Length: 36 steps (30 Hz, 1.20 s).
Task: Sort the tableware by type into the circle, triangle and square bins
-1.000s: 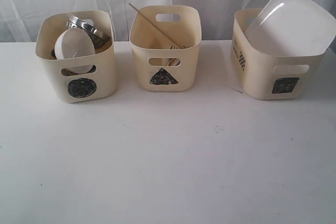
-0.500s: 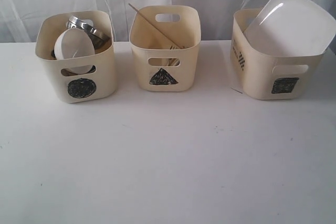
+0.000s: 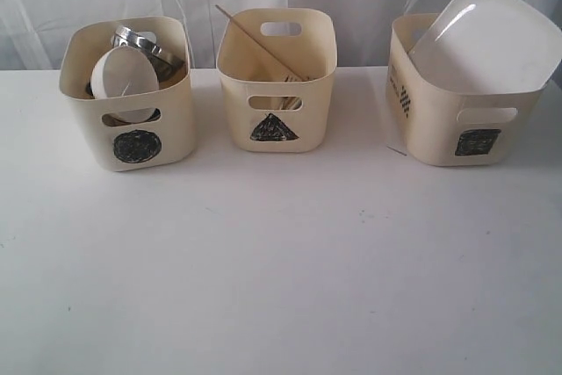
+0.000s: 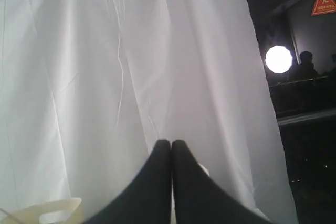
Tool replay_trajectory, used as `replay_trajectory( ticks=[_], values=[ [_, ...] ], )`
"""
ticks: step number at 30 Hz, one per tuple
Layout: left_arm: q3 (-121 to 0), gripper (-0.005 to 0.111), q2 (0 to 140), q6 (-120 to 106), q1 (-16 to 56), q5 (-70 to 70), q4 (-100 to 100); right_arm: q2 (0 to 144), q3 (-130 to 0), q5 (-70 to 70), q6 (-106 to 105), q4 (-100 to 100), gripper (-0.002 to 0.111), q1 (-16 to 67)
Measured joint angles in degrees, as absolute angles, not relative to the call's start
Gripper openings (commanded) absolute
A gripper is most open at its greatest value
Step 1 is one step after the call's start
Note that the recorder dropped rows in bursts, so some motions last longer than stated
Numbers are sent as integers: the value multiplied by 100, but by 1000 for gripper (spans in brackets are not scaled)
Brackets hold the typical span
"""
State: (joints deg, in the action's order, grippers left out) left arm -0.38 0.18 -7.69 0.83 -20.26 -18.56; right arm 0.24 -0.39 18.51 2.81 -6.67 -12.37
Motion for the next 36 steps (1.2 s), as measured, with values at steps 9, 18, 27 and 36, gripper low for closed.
replay_trajectory(
  ticks=[9,18,27,36],
  values=[
    [-38,0,18,-769,83,-2026,-1856,12,-11,-1675,296,0,0,-683],
    [-38,0,18,-769,83,-2026,-1856,12,-11,-1888,232,117,0,-673],
    [-38,0,18,-769,83,-2026,-1856,12,-11,-1888,564,1076,0,-568],
    [-38,0,18,-769,83,-2026,-1856,12,-11,-1882,794,1130,0,-568]
  ],
)
